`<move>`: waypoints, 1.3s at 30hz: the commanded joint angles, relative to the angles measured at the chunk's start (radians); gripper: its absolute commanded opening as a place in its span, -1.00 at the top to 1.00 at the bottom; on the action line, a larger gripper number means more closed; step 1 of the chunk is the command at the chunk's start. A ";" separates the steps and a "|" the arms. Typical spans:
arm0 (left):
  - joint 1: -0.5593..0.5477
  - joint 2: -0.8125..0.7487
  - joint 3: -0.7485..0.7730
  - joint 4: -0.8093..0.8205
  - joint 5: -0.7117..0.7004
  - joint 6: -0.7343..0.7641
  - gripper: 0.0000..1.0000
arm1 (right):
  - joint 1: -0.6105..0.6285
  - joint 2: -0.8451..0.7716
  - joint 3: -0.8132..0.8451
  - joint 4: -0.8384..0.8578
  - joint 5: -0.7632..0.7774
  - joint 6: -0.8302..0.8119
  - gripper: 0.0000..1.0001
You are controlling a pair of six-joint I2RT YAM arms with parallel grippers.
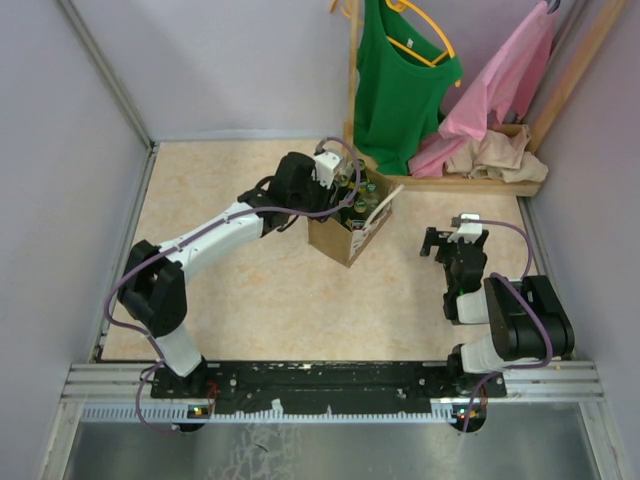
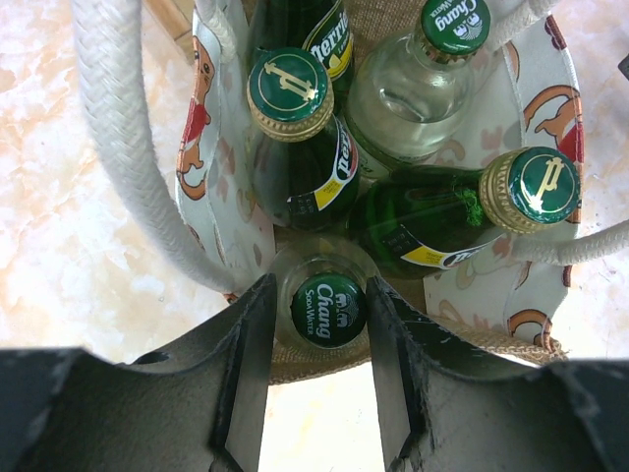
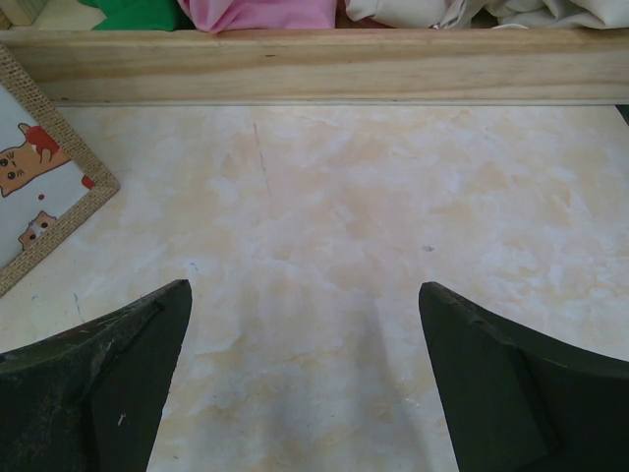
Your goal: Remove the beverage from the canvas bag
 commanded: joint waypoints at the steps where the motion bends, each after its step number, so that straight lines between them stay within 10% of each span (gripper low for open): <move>1: -0.001 -0.007 -0.012 0.035 -0.030 -0.008 0.04 | 0.000 -0.005 0.028 0.048 0.004 -0.019 -0.98; 21: -0.001 0.061 -0.085 0.095 -0.068 -0.012 0.10 | -0.001 -0.005 0.028 0.048 0.004 -0.019 -0.98; 25: -0.001 0.041 -0.141 0.161 -0.082 -0.007 0.42 | 0.000 -0.005 0.028 0.048 0.003 -0.019 -0.98; 27: -0.001 0.026 -0.165 0.197 -0.087 -0.006 0.95 | -0.001 -0.005 0.028 0.048 0.003 -0.019 -0.98; 39: -0.001 -0.097 -0.084 0.258 -0.015 0.085 1.00 | 0.000 -0.005 0.028 0.048 0.002 -0.019 -0.98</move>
